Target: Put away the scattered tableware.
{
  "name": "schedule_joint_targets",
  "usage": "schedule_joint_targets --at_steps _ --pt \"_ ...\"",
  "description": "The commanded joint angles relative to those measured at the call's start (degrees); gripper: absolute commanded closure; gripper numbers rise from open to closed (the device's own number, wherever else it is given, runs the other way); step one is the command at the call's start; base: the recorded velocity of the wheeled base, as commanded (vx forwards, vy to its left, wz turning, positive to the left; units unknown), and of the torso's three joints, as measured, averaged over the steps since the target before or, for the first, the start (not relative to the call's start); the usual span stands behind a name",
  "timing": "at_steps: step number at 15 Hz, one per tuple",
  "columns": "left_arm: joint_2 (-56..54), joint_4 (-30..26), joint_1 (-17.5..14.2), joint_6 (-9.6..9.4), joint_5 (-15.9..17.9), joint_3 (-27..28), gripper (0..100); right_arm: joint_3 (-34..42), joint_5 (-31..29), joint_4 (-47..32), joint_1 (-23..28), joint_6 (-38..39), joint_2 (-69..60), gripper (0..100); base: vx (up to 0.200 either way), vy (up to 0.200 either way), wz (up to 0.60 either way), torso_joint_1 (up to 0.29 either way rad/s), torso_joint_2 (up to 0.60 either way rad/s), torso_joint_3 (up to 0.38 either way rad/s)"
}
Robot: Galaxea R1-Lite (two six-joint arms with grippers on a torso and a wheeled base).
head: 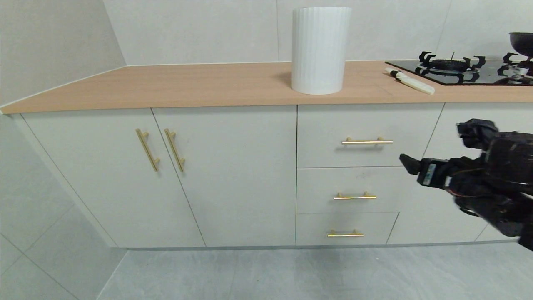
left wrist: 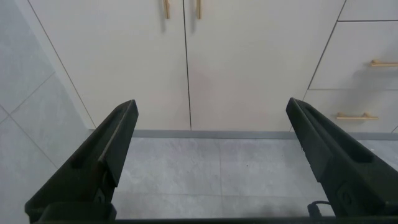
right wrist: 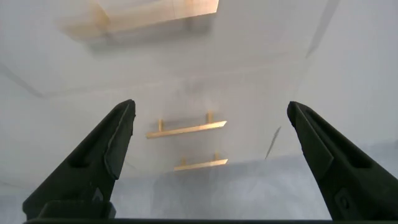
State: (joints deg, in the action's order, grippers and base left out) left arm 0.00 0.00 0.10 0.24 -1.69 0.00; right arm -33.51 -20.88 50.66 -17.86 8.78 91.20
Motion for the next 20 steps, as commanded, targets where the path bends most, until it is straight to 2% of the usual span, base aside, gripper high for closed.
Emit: schedule_joint_targets --at_steps 1,2,3,4,6,13,17,18,19,20 --pt "0.0 0.0 0.0 0.02 -0.1 0.0 0 8.8 -0.6 -4.9 -0.3 -6.9 -25.0 0 0.0 0.0 0.0 0.0 0.0 0.0" --pt "0.0 0.0 0.0 0.02 0.0 0.0 0 8.8 -0.7 -9.4 -0.3 -8.1 -30.2 0 0.0 0.0 0.0 0.0 0.0 0.0" --pt "0.0 0.0 0.0 0.02 0.0 0.0 0 8.8 -0.7 -9.4 -0.3 -8.1 -30.2 0 0.0 0.0 0.0 0.0 0.0 0.0" --pt "0.0 0.0 0.0 0.02 -0.1 0.0 0 7.5 -0.7 -26.4 -0.3 -10.4 -45.8 0 0.0 0.0 0.0 0.0 0.0 0.0" --pt "0.0 0.0 0.0 0.11 0.0 0.0 0 6.9 -0.7 -34.9 2.0 -11.2 -54.3 0 0.0 0.0 0.0 0.0 0.0 0.0" --pt "0.0 0.0 0.0 0.02 -0.1 0.0 0 7.1 -0.3 -52.8 13.7 -15.8 -78.8 0 0.0 0.0 0.0 0.0 0.0 0.0" --pt "0.0 0.0 0.0 0.02 0.0 0.0 0 7.5 0.8 -57.6 17.5 -17.0 -85.9 0 0.0 0.0 0.0 0.0 0.0 0.0" --pt "0.0 0.0 0.0 0.02 0.0 0.0 0 8.6 5.2 -59.0 17.6 -17.2 -91.2 0 0.0 0.0 0.0 0.0 0.0 0.0" --pt "0.0 0.0 0.0 0.02 -0.1 0.0 0 9.9 8.1 -59.0 17.6 -16.6 -91.2 0 0.0 0.0 0.0 0.0 0.0 0.0" --pt "0.0 0.0 0.0 0.02 0.0 0.0 0 10.7 8.1 -58.7 17.6 -16.0 -91.2 0 0.0 0.0 0.0 0.0 0.0 0.0"
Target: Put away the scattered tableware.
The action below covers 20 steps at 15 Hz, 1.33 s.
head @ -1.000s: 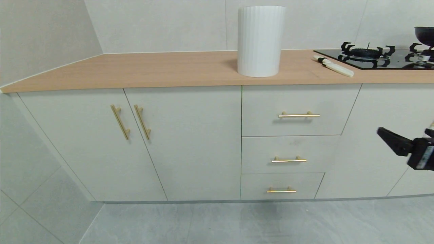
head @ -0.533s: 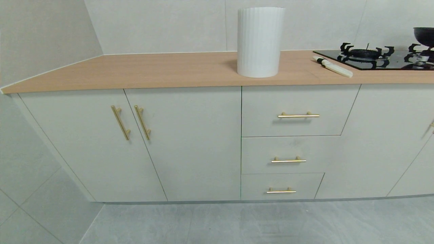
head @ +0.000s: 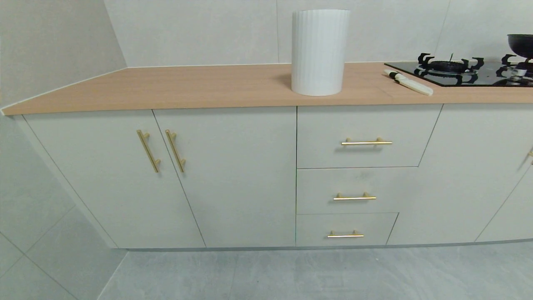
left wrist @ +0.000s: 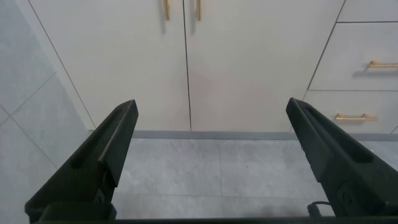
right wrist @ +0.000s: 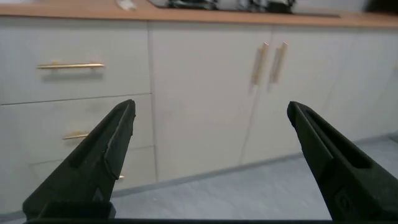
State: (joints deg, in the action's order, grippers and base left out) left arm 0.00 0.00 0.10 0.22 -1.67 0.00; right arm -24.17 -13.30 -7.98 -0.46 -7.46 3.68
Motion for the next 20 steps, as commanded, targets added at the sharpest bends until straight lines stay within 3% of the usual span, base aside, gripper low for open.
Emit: schedule_joint_targets --at_steps 1,4,6,8,13,20 --pt "0.0 0.0 0.0 0.04 -0.1 0.0 0 3.3 0.8 0.1 0.2 1.7 -3.7 0 0.0 0.0 0.0 0.0 0.0 0.0" --pt "0.0 0.0 0.0 0.04 0.0 0.0 0 12.0 2.5 1.3 0.2 3.8 -3.7 0 0.0 0.0 0.0 0.0 0.0 0.0" --pt "0.0 0.0 0.0 0.04 -0.1 0.0 0 20.5 7.0 9.0 0.2 4.9 -3.7 0 0.0 0.0 0.0 0.0 0.0 0.0" --pt "0.0 0.0 0.0 0.04 -0.1 0.0 0 24.2 9.4 12.7 0.2 4.9 -3.7 0 0.0 0.0 0.0 0.0 0.0 0.0" --pt "0.0 0.0 0.0 0.13 -0.1 0.0 0 24.0 12.3 7.4 0.2 6.7 -3.7 0 0.0 0.0 0.0 0.0 0.0 0.0" --pt "0.0 0.0 0.0 -0.22 0.0 0.0 0 24.2 13.9 8.1 0.2 6.8 -3.7 0 0.0 0.0 0.0 0.0 0.0 0.0"
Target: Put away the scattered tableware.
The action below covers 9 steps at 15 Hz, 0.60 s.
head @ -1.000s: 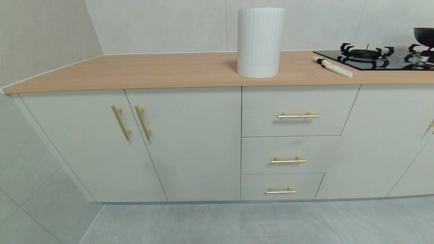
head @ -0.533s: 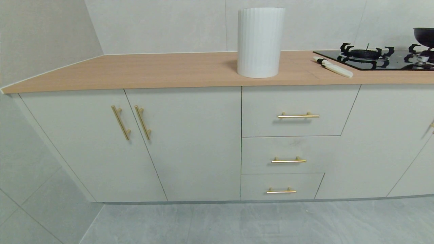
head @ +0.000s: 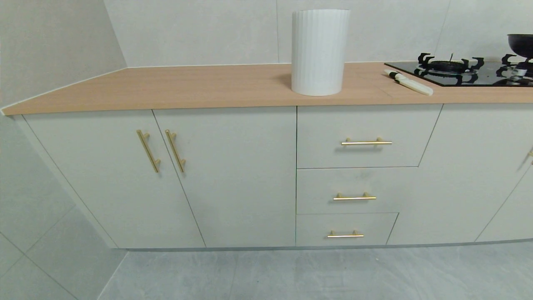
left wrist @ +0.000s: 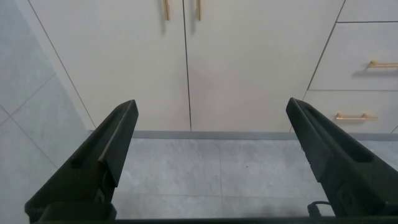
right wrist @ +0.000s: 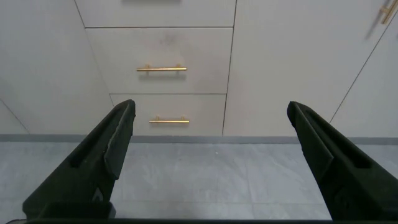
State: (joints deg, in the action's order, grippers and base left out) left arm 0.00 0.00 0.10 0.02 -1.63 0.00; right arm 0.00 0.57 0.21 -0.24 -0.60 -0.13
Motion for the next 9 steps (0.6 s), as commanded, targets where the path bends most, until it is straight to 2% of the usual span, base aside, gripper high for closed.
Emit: schedule_joint_targets --at_steps 1,9 --pt "0.0 0.0 0.0 -0.02 0.0 0.0 0 0.0 0.0 -0.1 0.0 -0.1 0.1 0 0.2 0.0 0.0 -0.007 0.0 -0.012" --pt "0.0 0.0 0.0 0.06 0.0 0.0 0 0.0 0.0 -0.1 0.0 0.0 0.1 0 0.2 0.0 0.0 0.004 0.0 0.001"
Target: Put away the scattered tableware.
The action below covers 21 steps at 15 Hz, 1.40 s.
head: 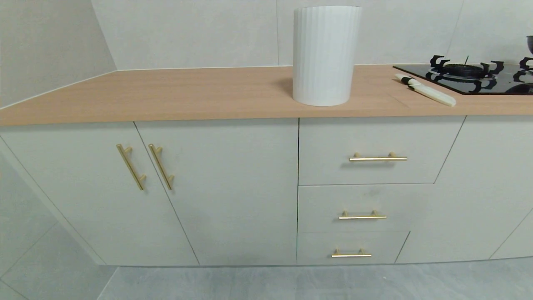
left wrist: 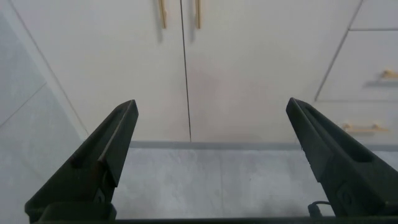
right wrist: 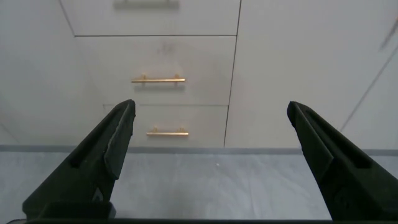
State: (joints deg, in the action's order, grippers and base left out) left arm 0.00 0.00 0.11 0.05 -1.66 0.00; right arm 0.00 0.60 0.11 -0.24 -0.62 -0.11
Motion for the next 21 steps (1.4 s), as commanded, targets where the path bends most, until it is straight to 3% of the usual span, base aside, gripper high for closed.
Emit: schedule_joint_targets --at_steps 1,14,21 --pt "0.0 0.0 0.0 0.04 0.0 0.0 0 0.0 0.0 0.0 0.0 0.0 0.1 0 0.2 0.0 0.0 0.007 0.0 0.007" --pt "0.0 0.0 0.0 0.13 0.0 0.0 0 0.0 0.0 0.0 0.0 0.0 0.1 0 0.2 0.0 0.0 0.002 0.0 0.003" --pt "0.0 0.0 0.0 0.21 0.0 0.0 0 0.0 0.0 0.0 0.0 0.0 0.1 0 0.0 0.0 0.0 0.0 0.0 0.0"
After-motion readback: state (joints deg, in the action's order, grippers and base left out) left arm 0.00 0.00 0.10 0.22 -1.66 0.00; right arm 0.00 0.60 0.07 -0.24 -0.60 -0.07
